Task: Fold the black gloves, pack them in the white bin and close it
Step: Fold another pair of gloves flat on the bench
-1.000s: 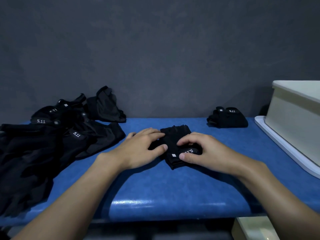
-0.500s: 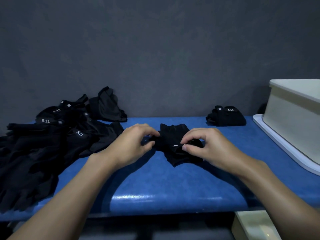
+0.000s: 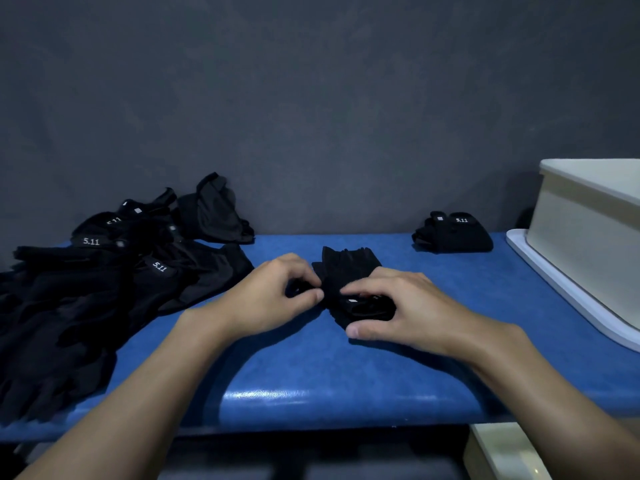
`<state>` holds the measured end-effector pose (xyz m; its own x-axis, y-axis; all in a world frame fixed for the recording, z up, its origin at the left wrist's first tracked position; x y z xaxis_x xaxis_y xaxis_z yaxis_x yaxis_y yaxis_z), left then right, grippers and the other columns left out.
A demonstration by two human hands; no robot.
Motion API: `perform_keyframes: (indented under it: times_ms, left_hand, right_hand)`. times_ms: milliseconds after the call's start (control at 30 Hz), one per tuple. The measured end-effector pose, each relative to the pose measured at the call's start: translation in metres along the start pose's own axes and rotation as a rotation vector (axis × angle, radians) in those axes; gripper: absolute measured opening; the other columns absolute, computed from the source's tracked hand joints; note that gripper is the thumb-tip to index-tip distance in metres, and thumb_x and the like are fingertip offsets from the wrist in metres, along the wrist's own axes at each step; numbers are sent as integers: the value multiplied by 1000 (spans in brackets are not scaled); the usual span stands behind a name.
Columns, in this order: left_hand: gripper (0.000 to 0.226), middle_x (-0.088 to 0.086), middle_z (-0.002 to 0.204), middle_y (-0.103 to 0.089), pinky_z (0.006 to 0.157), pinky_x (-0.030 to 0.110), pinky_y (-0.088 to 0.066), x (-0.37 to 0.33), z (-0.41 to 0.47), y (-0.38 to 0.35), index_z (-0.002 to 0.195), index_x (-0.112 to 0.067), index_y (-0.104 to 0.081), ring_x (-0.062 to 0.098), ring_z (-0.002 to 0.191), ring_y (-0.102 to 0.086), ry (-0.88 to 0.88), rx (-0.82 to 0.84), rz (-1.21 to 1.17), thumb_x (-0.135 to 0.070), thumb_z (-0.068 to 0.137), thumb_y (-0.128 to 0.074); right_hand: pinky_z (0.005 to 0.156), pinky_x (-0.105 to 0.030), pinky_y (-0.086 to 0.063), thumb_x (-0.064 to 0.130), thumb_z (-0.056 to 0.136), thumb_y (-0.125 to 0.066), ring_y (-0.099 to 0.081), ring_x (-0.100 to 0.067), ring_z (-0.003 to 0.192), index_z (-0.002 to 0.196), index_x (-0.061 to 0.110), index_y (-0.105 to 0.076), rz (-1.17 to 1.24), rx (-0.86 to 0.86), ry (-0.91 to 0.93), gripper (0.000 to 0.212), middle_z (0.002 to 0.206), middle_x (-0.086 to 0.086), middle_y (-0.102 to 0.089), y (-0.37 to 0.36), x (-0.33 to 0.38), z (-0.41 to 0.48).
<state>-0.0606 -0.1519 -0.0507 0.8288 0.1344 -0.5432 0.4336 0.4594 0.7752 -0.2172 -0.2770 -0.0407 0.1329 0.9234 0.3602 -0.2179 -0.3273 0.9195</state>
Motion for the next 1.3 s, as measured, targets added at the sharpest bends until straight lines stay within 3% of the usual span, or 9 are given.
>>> perform_keyframes:
  times_ms: [167,367,600,733,867,933,1033,1167,1300]
  left_hand:
    - [44,-23,156,-31,115,37,-28,-5,3,-5,141,-37,-47,-2,144,-25,-34,-61,116,-39,98,-52]
    - [54,-22,159,-26,120,42,-9,-5,3,-22,149,-38,-34,0,149,-10,60,135,408,-56,98,-31]
    - [56,-21,163,-12,122,45,-4,3,2,-25,154,-41,-22,2,150,-7,116,235,415,-56,100,-27]
    - [52,-16,163,-16,122,45,-8,-2,2,-19,152,-40,-27,5,151,-10,94,155,387,-50,102,-33]
    - [40,-20,137,-49,112,35,-25,-42,-2,-4,133,-37,-54,3,132,-40,-156,-40,425,-44,98,-37]
    - [44,-20,121,-57,103,31,-35,-58,-8,-3,125,-36,-60,4,117,-49,-223,13,392,-54,92,-35]
    - [52,-18,119,-57,97,33,-42,-64,-16,-12,128,-37,-57,6,111,-52,-254,134,406,-64,85,-51]
    - [53,-15,123,-60,96,30,-42,-62,-17,-18,133,-33,-55,9,111,-55,-246,160,412,-53,85,-67]
    - [45,-15,116,-64,82,28,-47,-62,-19,-18,132,-35,-55,9,102,-57,-249,133,393,-39,89,-67]
  right_hand:
    - [103,-34,-33,63,84,-60,-49,4,103,119,45,-64,-37,-20,27,39,107,24,-49,-3,2,0]
    - [102,-37,-37,58,82,-66,-50,3,104,118,45,-65,-13,-2,32,38,107,24,-50,-4,0,0]
    - [105,-33,-38,46,78,-76,-48,4,112,118,42,-65,74,15,9,42,112,27,-52,1,-9,-4]
    - [101,-28,-38,35,80,-78,-45,0,110,116,43,-66,57,-6,-28,39,110,24,-47,11,-22,-8]
    - [94,-21,-41,28,83,-77,-51,2,103,111,42,-69,120,18,-35,33,106,18,-53,13,-26,-12]
    - [93,-20,-40,28,84,-76,-51,2,103,110,43,-70,117,23,-22,31,105,16,-54,12,-25,-12]
    - [90,-17,-39,28,84,-75,-50,2,101,111,42,-70,96,40,-9,30,104,15,-53,12,-23,-11]
    - [86,-18,-42,29,84,-75,-53,0,95,110,41,-70,68,43,0,29,101,13,-55,14,-20,-12]
    - [85,-23,-45,35,84,-74,-54,-1,92,112,43,-69,72,54,-12,30,99,13,-55,13,-19,-13]
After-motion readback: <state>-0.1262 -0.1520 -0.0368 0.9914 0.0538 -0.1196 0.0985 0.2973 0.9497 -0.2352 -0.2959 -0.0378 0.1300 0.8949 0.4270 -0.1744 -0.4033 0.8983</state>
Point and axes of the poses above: each hand's wrist, its own z-axis towards the middle knuckle, its own y-axis out of the back of the hand, x = y × z, the point moved 5 cm from there along z, towards the middle knuckle
